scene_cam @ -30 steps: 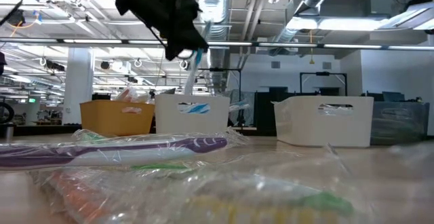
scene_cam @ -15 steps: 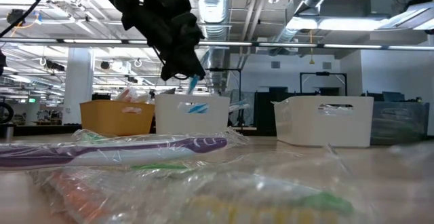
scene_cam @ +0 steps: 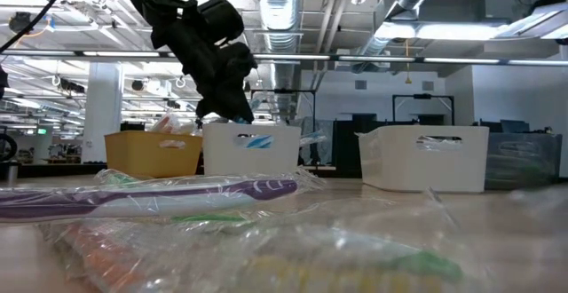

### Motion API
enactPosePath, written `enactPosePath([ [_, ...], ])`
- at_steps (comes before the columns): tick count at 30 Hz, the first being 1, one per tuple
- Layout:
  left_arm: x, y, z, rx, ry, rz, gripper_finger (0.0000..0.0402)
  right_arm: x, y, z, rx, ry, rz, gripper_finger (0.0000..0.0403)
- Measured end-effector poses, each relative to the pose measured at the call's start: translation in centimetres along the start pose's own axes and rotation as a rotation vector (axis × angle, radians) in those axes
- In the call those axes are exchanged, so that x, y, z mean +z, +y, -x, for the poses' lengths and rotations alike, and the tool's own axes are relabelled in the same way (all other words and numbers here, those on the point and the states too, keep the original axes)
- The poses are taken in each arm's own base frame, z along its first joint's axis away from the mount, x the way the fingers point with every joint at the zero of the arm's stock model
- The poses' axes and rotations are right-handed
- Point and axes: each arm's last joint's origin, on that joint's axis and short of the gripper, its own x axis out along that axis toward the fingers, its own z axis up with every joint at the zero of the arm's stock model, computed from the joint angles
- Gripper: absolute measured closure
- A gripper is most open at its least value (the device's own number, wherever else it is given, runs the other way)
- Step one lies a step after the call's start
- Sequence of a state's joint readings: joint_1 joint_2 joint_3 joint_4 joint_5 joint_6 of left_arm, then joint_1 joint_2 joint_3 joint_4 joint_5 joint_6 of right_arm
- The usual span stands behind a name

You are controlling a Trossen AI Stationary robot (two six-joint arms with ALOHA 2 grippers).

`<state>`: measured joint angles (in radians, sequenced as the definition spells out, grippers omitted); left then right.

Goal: Pick & Place Toothbrushes
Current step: Put the blue toothbrush into the left white bin, then put the purple toothbrush into the right white bin

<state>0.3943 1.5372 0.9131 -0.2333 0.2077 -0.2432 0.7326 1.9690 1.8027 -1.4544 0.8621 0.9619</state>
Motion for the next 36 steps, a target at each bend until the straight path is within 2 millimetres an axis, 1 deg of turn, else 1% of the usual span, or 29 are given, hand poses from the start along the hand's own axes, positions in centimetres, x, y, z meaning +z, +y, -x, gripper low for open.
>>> enactPosePath([
  [4,0.0,0.0,0.0,-0.001,-0.004,-0.002,0.0308,0.0,0.0,0.0,0.0,0.0,0.0,0.0307],
  [16,0.1,0.0,0.0,-0.002,-0.012,-0.006,0.0213,0.0,0.0,0.0,0.001,0.0,-0.001,0.0307],
  [19,0.5,-0.1,0.6,-0.006,-0.048,-0.08,0.0201,0.0,0.0,0.0,0.001,0.0,-0.001,0.0307],
  [22,0.8,-0.6,2.0,-0.015,-0.091,-0.12,0.0196,0.0,0.0,0.0,0.0,0.0,0.001,0.0307],
  [24,1.1,-1.3,3.3,-0.031,-0.133,-0.136,0.0195,0.0,-0.1,0.0,-0.002,0.002,0.006,0.0307],
  [26,1.2,-2.5,4.8,-0.059,-0.18,-0.164,0.0197,-0.1,-0.1,0.0,-0.003,0.003,0.01,0.0307],
  [29,0.4,-4.6,6.9,-0.127,-0.232,-0.222,0.0202,-0.1,-0.1,0.0,-0.005,0.004,0.015,0.0307],
  [31,-0.6,-6.2,8.1,-0.18,-0.251,-0.266,0.0206,-0.1,-0.1,0.0,-0.005,0.004,0.029,0.0307],
  [33,-2.0,-7.7,9.0,-0.242,-0.256,-0.317,0.0209,-0.1,-0.1,0.1,-0.005,0.004,0.028,0.0307],
  [36,-5.1,-9.9,9.6,-0.344,-0.228,-0.439,0.0214,-0.1,-0.1,0.1,-0.003,0.002,0.026,0.0307],
])
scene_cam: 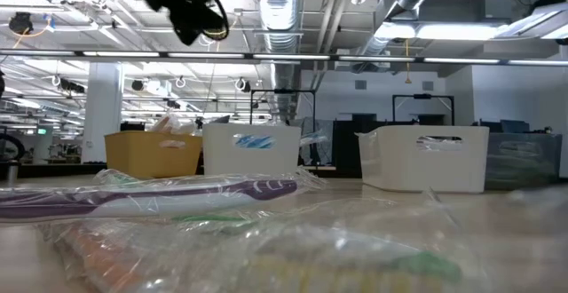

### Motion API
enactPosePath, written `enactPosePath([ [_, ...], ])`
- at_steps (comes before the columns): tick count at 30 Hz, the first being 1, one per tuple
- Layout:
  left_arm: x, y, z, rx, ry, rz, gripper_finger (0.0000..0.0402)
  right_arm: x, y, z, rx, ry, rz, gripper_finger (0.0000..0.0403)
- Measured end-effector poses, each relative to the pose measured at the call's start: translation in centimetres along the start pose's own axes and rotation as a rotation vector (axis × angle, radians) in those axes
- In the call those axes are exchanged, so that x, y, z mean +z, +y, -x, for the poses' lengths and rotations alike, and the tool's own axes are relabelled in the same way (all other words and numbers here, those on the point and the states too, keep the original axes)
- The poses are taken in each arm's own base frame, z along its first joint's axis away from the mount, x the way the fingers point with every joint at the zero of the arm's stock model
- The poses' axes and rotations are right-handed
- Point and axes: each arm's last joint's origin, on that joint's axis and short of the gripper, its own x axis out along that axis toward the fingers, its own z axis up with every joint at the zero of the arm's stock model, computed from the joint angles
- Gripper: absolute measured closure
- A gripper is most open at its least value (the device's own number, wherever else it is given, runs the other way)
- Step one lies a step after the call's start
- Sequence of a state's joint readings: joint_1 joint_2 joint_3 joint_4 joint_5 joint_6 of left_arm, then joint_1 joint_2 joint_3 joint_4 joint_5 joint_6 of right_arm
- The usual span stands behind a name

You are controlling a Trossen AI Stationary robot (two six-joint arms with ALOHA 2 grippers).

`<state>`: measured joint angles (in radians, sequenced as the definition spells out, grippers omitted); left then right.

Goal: Pick & Place Toothbrushes
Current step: Put the purple toothbrush into the right white bin

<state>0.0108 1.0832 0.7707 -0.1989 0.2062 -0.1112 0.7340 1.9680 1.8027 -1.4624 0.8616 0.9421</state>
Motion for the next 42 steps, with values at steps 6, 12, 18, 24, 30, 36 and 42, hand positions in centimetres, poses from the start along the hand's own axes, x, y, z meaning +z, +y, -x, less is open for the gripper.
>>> enactPosePath([
  [6,-5.0,-5.9,-1.2,-0.206,0.002,-0.211,0.0225,0.0,0.0,0.0,0.0,0.0,0.0,0.0307],
  [12,-10.1,-9.7,-2.1,-0.3,0.012,-0.407,0.0237,0.1,0.0,-0.1,0.001,0.0,0.002,0.0307],
  [18,-12.4,-11.5,-3.0,-0.269,-0.019,-0.419,0.025,0.2,-0.1,-0.3,-0.003,0.003,-0.001,0.0307],
  [24,-14.1,-11.8,-4.9,-0.248,0.052,-0.377,0.026,0.2,-0.1,-0.3,-0.001,0.001,-0.004,0.0307],
  [30,-14.6,-11.8,-6.3,-0.244,0.02,-0.36,0.0263,0.2,-0.1,-0.3,-0.003,0.003,-0.001,0.0307],
  [36,-13.8,-12.1,-6.2,-0.265,-0.036,-0.207,0.0261,0.2,-0.1,-0.3,-0.004,0.004,0.046,0.0307],
  [42,-13.5,-12.7,-5.9,-0.302,-0.063,-0.056,0.0264,0.2,-0.2,-0.3,-0.006,0.004,0.11,0.0307],
])
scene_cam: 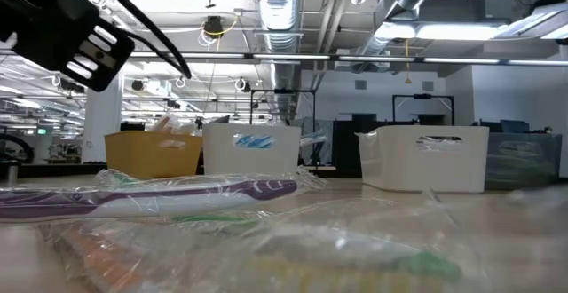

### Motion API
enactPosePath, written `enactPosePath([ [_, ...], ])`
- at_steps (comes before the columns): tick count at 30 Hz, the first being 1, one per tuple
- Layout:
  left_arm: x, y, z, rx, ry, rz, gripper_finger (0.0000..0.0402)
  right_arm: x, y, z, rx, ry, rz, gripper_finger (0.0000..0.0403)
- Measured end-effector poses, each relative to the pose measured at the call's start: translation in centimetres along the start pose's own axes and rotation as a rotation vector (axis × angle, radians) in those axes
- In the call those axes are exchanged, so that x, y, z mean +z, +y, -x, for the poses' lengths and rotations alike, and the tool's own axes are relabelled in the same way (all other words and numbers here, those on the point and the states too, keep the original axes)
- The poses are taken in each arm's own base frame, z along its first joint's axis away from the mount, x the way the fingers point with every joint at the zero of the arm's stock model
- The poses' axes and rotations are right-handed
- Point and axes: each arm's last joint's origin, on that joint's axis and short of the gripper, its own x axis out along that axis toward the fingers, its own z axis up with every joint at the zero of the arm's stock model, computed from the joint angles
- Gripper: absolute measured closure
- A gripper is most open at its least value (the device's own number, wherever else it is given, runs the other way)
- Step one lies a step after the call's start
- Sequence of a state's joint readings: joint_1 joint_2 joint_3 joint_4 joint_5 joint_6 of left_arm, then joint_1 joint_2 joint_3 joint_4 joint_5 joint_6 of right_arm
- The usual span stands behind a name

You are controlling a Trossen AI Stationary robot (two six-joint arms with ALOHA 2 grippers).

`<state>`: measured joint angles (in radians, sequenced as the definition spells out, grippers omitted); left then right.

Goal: Pick & Place Toothbrushes
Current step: Put the purple toothbrush into the right white bin

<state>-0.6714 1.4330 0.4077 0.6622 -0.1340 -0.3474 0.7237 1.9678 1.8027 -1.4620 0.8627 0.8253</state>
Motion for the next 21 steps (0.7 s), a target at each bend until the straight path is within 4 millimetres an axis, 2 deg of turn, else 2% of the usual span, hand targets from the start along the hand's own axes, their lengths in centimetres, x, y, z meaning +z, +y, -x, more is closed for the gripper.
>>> enactPosePath([
  [6,0.5,-1.3,0.0,0.015,-0.046,-0.034,0.0274,0.5,-0.5,-0.8,-0.017,0.011,0.082,0.0307],
  [13,3.4,-2.6,-0.8,0.014,-0.144,-0.073,0.0296,0.8,-1.4,-1.7,-0.05,0.045,0.269,0.0307],
  [17,4.3,-3.2,-1.0,0.043,-0.182,-0.064,0.03,1.1,-2.0,-2.3,-0.098,0.043,0.282,0.0307],
  [21,5.4,-3.9,-2.3,0.063,-0.203,-0.078,0.03,1.3,-2.4,-2.8,-0.11,0.057,0.269,0.0307],
])
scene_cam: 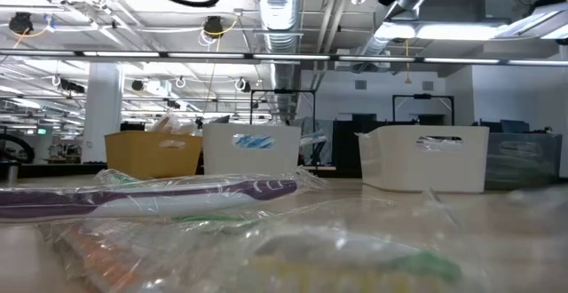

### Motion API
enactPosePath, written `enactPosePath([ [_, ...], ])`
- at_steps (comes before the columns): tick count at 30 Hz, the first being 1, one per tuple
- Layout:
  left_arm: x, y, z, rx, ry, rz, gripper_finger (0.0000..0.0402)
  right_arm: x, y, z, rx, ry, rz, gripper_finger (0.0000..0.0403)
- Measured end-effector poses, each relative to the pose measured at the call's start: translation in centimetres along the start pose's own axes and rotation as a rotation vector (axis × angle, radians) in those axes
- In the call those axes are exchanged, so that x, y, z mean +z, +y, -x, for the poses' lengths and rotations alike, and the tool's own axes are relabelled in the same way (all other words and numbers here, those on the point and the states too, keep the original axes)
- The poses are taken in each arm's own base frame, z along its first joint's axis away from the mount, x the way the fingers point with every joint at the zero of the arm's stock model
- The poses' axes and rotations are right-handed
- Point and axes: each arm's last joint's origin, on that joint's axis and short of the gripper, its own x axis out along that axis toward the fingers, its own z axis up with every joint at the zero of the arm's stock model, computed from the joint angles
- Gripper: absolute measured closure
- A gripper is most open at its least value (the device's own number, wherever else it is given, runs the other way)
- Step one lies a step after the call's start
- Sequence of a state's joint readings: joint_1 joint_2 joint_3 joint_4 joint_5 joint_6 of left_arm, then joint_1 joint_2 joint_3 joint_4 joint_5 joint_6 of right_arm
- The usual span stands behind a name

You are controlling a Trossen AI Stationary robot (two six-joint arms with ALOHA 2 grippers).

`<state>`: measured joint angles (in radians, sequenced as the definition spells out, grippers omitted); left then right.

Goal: Pick & Place Toothbrushes
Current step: Put the purple toothbrush into the right white bin

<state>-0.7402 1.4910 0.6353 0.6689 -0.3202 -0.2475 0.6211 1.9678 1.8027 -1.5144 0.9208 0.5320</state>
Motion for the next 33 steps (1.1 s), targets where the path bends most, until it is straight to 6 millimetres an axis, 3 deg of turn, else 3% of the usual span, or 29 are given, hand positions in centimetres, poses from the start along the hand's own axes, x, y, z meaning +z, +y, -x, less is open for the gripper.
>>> enactPosePath([
  [4,0.0,-1.1,-2.5,-0.009,0.014,-0.013,0.03,0.0,0.0,0.0,0.0,0.0,0.001,0.0307],
  [9,-0.4,-2.1,-4.5,0.01,0.185,-0.071,0.03,-0.2,0.3,0.5,0.004,-0.008,0.013,0.0307],
  [16,-0.1,-3.0,-4.6,0.063,0.331,-0.098,0.03,-0.7,0.9,1.5,0.011,-0.02,-0.01,0.0307],
  [22,-0.8,-3.4,-4.1,0.113,0.378,-0.012,0.03,-1.5,1.7,2.8,0.039,-0.026,-0.074,0.0307],
  [33,-5.3,-2.0,-5.4,0.254,0.473,0.132,0.03,-3.0,3.8,6.1,0.094,-0.105,-0.1,0.0307],
])
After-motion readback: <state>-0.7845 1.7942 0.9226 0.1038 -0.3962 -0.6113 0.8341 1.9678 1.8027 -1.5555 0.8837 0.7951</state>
